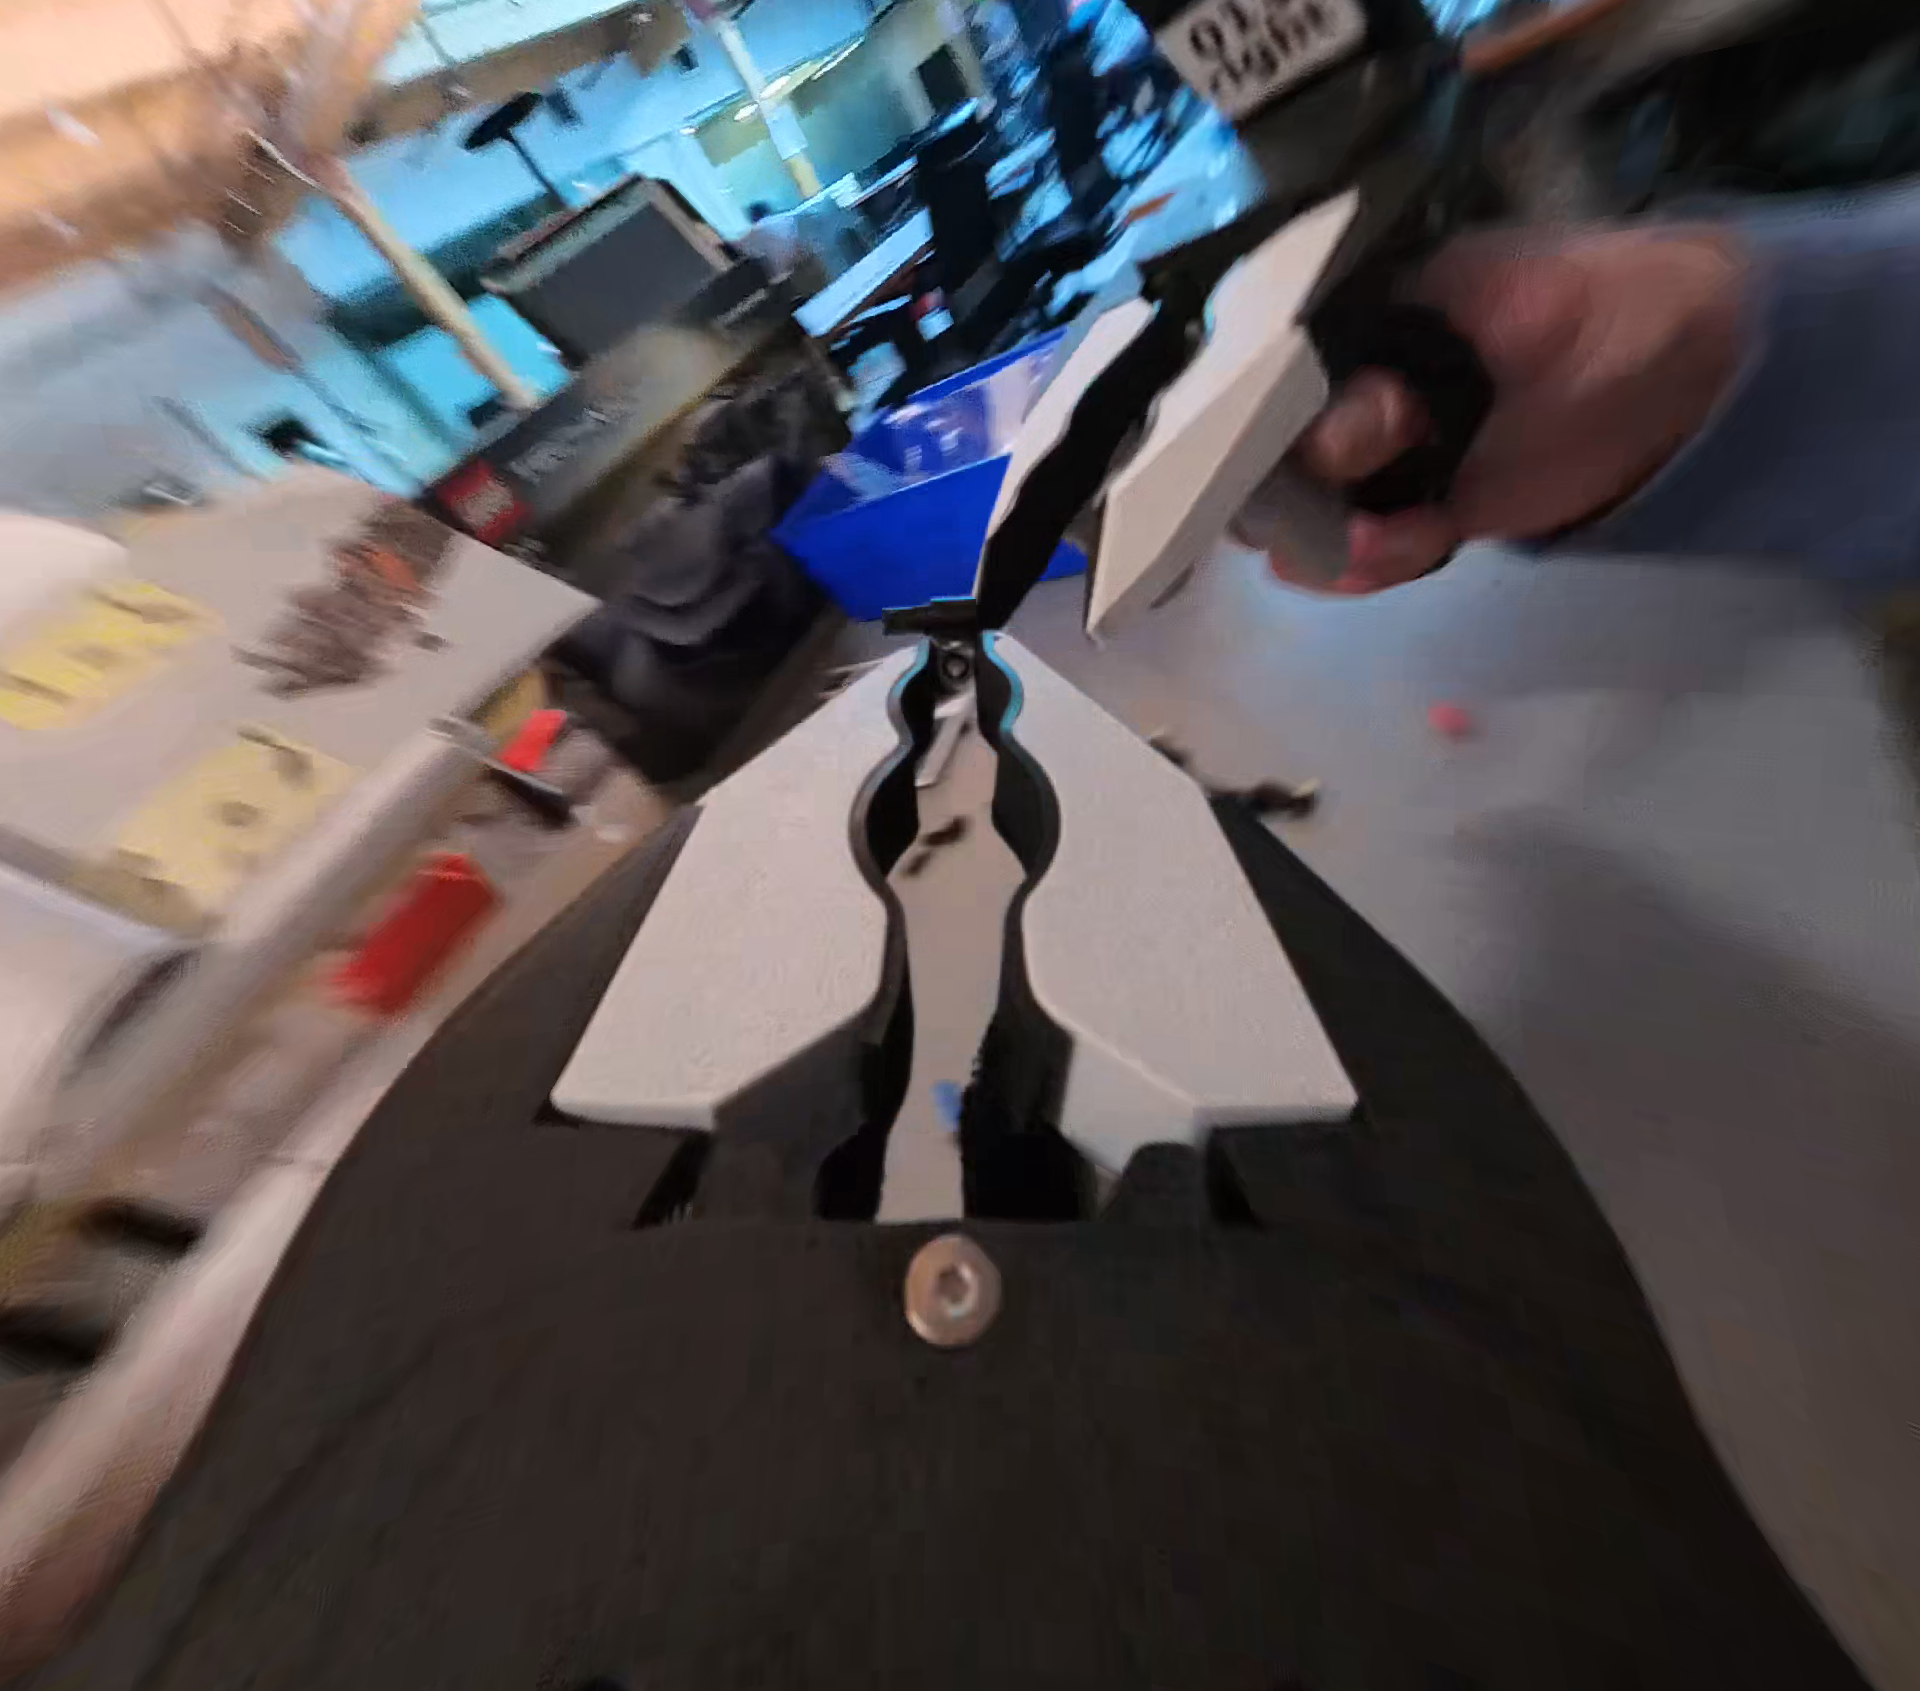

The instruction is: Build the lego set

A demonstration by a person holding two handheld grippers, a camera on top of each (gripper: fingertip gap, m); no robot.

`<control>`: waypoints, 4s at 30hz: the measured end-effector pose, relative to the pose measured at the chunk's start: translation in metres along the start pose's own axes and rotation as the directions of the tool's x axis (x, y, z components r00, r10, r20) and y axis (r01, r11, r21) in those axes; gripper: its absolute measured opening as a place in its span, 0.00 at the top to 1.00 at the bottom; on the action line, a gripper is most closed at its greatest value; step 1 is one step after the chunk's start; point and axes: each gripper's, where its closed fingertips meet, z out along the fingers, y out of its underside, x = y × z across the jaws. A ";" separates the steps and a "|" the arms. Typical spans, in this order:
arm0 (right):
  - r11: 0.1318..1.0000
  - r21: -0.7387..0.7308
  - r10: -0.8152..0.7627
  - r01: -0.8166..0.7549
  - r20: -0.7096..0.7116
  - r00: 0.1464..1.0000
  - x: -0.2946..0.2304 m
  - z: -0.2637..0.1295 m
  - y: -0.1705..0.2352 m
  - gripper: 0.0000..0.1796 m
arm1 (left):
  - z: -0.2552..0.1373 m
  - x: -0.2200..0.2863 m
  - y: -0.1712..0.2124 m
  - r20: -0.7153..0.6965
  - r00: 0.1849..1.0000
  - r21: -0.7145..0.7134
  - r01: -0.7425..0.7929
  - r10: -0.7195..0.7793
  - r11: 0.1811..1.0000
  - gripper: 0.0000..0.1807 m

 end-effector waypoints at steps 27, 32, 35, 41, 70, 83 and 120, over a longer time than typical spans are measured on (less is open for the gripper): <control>0.992 0.080 -0.091 0.096 -0.056 0.994 0.010 -0.003 -0.029 0.93 | 0.015 -0.011 -0.016 0.121 0.643 -0.250 -0.717 0.756 0.650 0.97; 0.978 0.097 -0.175 0.186 -0.112 0.978 0.012 -0.006 -0.035 0.93 | 0.014 -0.015 -0.021 0.149 0.642 -0.241 -0.714 0.752 0.658 0.96; 0.957 0.079 -0.262 0.280 -0.188 0.947 0.020 -0.012 -0.038 0.93 | 0.008 -0.019 -0.025 0.179 0.693 -0.217 -0.664 0.698 0.715 0.92; 0.852 -0.014 -0.506 0.523 -0.280 0.816 0.023 -0.017 -0.038 0.93 | -0.002 -0.036 -0.035 0.141 0.981 0.021 -0.136 0.132 0.990 0.89; 0.544 -0.282 -0.832 0.791 -0.307 0.462 0.029 0.004 -0.047 0.92 | 0.022 -0.044 -0.029 -0.380 0.658 0.106 0.729 -0.650 0.677 0.97; 0.770 -0.171 -0.629 0.615 -0.370 0.684 0.053 0.014 -0.059 0.85 | 0.022 -0.089 -0.021 -0.251 0.711 0.253 0.703 -0.657 0.665 0.98; 0.693 -0.257 -0.651 0.674 -0.624 0.432 0.085 0.023 -0.092 0.95 | 0.050 -0.114 -0.025 -0.192 0.481 0.315 0.856 -0.855 0.410 0.97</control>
